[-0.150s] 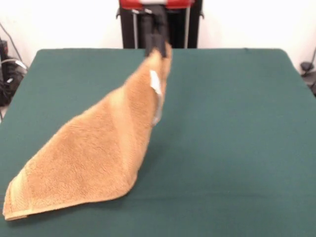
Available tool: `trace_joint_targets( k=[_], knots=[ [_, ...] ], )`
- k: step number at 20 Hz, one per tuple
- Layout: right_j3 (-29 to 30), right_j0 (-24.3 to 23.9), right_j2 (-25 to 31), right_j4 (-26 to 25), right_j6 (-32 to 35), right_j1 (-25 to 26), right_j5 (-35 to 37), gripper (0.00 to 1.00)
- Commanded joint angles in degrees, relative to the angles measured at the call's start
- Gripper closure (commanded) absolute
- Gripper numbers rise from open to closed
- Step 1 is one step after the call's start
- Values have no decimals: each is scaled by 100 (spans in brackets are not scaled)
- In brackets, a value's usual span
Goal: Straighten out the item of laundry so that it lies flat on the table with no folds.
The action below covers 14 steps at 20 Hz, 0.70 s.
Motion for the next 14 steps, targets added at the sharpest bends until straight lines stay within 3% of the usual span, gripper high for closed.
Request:
trace_joint_targets(
  k=[1, 7, 14],
  knots=[
    [784, 897, -311, 483, 1777, -6, -23, 100],
    [911, 1277, -633, 984, 1736, -684, 790, 100],
    [759, 1540, -976, 1162, 1613, -691, 871, 100]
  ],
)
